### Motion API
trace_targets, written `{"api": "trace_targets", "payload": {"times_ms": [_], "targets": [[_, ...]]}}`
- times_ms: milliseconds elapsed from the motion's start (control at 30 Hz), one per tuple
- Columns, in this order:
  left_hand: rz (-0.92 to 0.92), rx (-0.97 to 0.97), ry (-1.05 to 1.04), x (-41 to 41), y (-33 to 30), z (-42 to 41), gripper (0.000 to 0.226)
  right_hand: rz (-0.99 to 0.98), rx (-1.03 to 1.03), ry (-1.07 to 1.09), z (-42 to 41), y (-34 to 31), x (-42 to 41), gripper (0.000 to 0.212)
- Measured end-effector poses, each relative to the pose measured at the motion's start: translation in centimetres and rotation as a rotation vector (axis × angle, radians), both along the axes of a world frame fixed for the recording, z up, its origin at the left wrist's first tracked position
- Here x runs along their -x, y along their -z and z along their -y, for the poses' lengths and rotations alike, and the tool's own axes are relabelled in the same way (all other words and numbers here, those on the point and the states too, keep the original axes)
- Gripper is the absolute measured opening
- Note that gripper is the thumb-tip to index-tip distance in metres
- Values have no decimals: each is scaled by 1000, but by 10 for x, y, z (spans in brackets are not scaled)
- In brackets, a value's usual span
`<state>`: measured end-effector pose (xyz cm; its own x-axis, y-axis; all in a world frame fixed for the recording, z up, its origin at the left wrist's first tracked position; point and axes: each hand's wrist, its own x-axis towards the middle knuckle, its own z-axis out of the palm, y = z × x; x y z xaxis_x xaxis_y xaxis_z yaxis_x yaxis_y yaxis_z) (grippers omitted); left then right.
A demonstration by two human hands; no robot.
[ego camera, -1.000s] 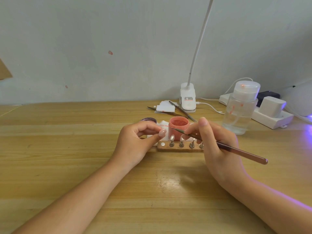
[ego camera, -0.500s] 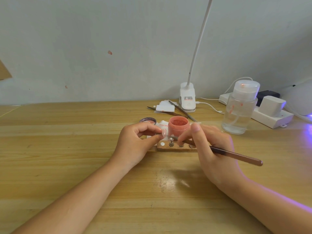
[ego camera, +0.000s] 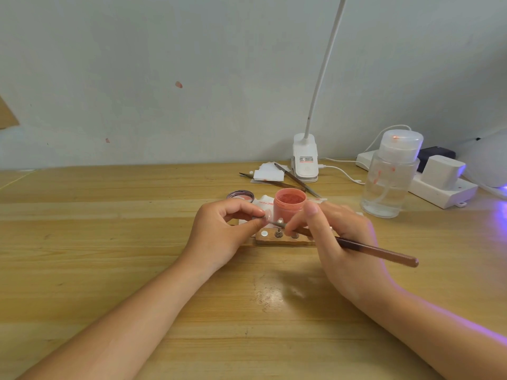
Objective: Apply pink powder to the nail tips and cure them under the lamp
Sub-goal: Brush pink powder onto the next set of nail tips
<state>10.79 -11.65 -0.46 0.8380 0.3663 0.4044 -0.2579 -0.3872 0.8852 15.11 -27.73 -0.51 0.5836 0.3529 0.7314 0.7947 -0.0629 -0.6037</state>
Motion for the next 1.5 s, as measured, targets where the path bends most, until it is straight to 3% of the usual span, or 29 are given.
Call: {"api": "trace_targets", "payload": {"times_ms": [233,400,1500], "targets": [[-4,9,14,2,-1,0,17,-1,57,38,-1,-1,0,44],[-13,14,-2,1,0,0,20,38,-12,-3,1,-1,1,49],[-35,55,-2,1,0,0,10,-128,-19,-33,0,2,-4,49]]}}
